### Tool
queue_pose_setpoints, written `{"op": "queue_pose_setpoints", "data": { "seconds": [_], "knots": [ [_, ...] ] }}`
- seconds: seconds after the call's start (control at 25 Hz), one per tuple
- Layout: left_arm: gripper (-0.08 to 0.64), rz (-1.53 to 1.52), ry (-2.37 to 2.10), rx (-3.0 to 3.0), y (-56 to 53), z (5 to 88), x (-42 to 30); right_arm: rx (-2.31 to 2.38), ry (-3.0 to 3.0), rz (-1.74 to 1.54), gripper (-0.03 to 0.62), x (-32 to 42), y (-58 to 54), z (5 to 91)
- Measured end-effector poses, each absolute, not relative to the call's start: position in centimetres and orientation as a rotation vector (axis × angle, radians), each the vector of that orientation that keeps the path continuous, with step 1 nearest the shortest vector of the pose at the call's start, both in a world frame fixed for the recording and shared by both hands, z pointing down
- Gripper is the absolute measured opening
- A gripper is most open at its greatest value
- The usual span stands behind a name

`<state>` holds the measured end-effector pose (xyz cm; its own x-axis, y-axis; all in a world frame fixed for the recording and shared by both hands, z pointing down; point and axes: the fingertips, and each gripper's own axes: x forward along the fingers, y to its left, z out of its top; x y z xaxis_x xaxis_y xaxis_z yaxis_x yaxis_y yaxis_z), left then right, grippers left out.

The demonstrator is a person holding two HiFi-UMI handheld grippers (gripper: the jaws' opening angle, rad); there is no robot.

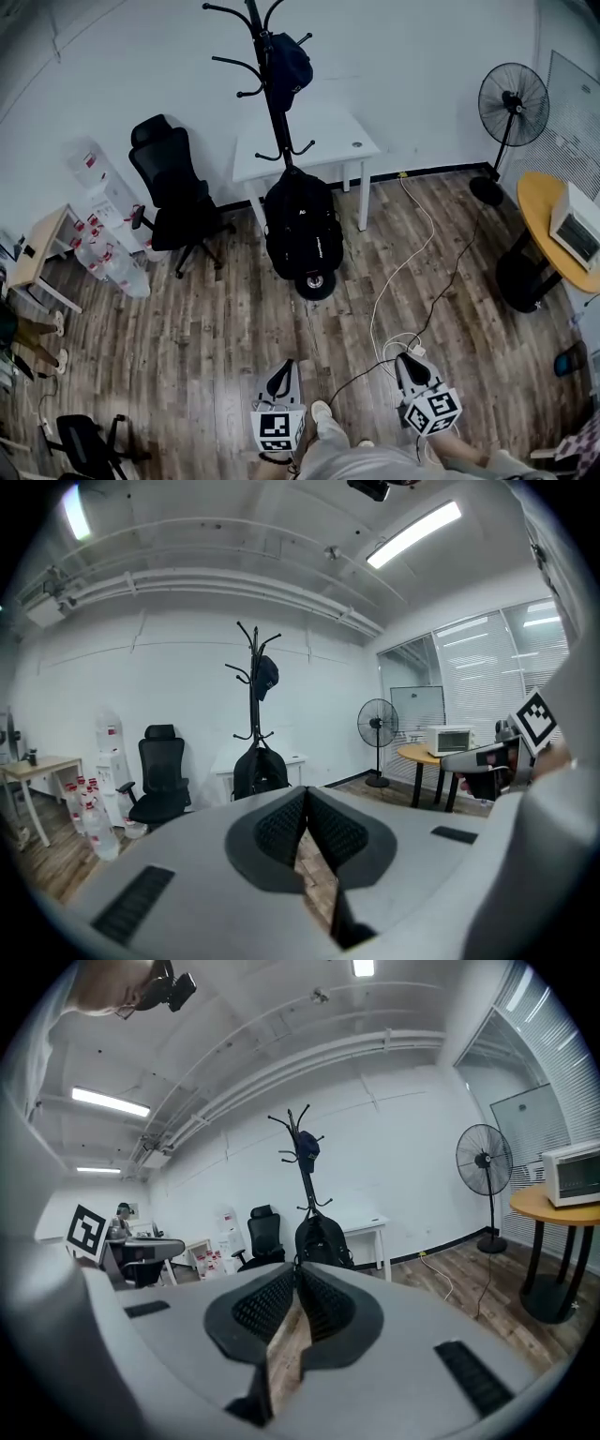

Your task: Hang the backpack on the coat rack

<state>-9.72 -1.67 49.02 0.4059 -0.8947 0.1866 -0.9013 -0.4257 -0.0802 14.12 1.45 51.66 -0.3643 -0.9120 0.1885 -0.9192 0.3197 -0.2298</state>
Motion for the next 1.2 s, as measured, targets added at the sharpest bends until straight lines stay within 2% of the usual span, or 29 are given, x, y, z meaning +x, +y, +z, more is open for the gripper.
{"op": "queue_pose_setpoints", "data": {
  "seconds": [0.56,0.88,1.2],
  "knots": [
    [0.009,0.345,-1.832,2.547,12.1,46.9,-5.0,1.664,-2.650,0.503,0.035,18.5,13.7,51.4],
    [0.009,0.388,-1.874,2.537,15.6,46.2,-5.5,1.618,-2.696,0.526,0.035,17.5,16.2,51.1],
    [0.009,0.257,-1.806,2.584,17.0,45.6,-4.8,1.561,-2.717,0.482,0.031,15.7,17.4,49.2]
  ]
}}
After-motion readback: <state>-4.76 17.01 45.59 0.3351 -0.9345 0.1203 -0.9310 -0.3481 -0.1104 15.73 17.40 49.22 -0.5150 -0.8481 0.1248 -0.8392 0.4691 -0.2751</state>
